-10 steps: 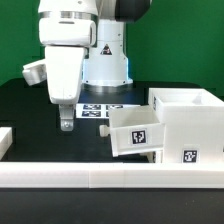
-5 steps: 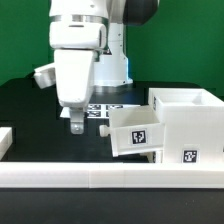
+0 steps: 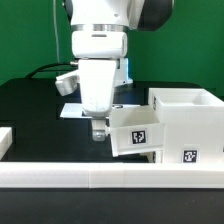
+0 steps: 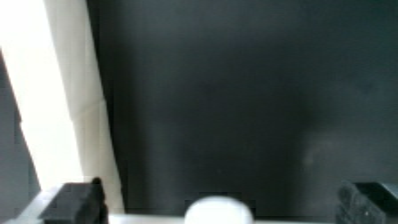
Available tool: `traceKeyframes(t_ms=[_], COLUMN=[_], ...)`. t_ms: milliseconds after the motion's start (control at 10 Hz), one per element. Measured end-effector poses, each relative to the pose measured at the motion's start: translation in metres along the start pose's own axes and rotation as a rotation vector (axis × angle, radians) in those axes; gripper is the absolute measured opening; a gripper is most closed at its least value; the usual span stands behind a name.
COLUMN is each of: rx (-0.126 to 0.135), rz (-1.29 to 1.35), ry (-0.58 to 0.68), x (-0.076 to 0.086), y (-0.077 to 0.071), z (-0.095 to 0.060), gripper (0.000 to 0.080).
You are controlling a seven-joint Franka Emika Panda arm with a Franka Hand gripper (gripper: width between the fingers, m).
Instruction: Assemble drawer
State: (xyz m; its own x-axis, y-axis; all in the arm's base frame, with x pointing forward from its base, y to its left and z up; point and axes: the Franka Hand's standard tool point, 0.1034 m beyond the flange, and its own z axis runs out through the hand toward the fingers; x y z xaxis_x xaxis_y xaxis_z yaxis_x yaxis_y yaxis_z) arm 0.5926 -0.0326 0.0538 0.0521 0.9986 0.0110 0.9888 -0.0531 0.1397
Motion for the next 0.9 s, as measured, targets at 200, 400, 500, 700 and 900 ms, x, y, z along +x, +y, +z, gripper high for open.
traceKeyframes(t_ms=[200, 400, 500, 700, 900], rx=[0.003, 0.001, 0.002, 0.002, 0.006], rz=[0.011, -0.007, -0.005, -0.006, -0.019], ry=[0.004, 0.003, 0.001, 0.0, 0.008], x=[0.014, 0.023, 0.02, 0.019, 0.028], y=[-0.001, 0.0, -0.001, -0.001, -0.002], z=[0.002, 0.001, 0.002, 0.002, 0.004], gripper=[0.0648, 0.0648, 0.0648, 0.0648, 0.0648])
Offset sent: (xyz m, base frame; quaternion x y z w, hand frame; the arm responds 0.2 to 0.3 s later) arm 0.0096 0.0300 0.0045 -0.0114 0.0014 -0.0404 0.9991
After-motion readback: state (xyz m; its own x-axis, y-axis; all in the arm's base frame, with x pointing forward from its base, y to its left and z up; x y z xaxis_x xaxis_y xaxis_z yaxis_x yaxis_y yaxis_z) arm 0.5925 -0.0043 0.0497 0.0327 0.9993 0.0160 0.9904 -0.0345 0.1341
